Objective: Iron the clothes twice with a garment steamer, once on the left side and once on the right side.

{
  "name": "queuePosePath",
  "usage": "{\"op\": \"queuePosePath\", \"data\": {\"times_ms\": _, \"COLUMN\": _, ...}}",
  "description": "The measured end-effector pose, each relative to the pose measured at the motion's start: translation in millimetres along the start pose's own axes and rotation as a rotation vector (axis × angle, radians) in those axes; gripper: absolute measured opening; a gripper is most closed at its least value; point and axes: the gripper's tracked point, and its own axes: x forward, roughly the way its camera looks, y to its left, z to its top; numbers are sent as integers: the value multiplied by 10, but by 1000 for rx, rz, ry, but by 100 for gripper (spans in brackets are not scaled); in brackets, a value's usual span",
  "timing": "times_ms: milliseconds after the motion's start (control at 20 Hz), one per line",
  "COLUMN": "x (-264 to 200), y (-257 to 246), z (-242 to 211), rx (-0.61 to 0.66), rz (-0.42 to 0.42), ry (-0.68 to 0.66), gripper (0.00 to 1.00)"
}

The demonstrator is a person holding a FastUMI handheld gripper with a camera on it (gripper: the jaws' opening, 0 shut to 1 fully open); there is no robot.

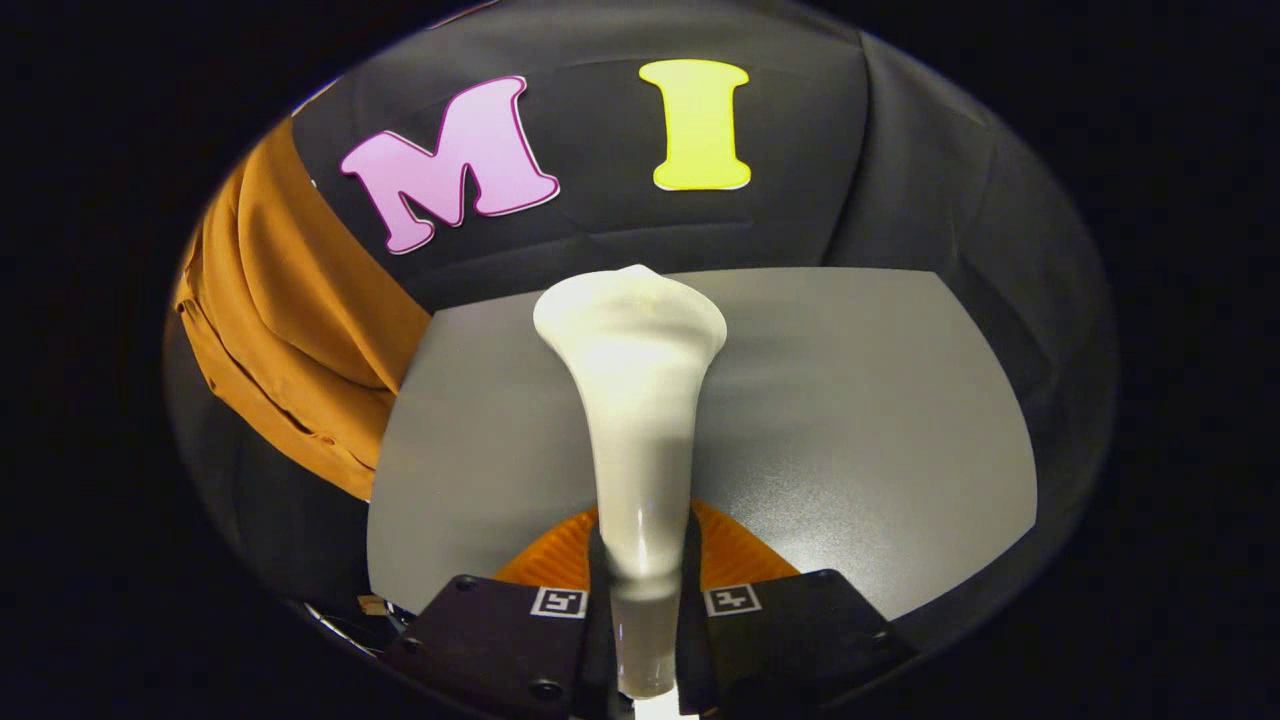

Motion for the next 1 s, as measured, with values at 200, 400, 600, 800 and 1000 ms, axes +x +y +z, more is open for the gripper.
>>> {"op": "queuePosePath", "data": {"times_ms": 200, "x": -367, "y": 17, "z": 39, "rx": -19, "rz": -34, "ry": -133, "gripper": 27}}
{"op": "queuePosePath", "data": {"times_ms": 400, "x": -731, "y": 295, "z": -105, "rx": 17, "rz": 18, "ry": -218, "gripper": 27}}
{"op": "queuePosePath", "data": {"times_ms": 600, "x": -1005, "y": 490, "z": -320, "rx": 8, "rz": 11, "ry": -300, "gripper": 27}}
{"op": "queuePosePath", "data": {"times_ms": 800, "x": -1290, "y": 1056, "z": -492, "rx": 31, "rz": 49, "ry": -371, "gripper": 27}}
{"op": "queuePosePath", "data": {"times_ms": 1000, "x": -1577, "y": 1785, "z": -501, "rx": -26, "rz": 57, "ry": -464, "gripper": 27}}
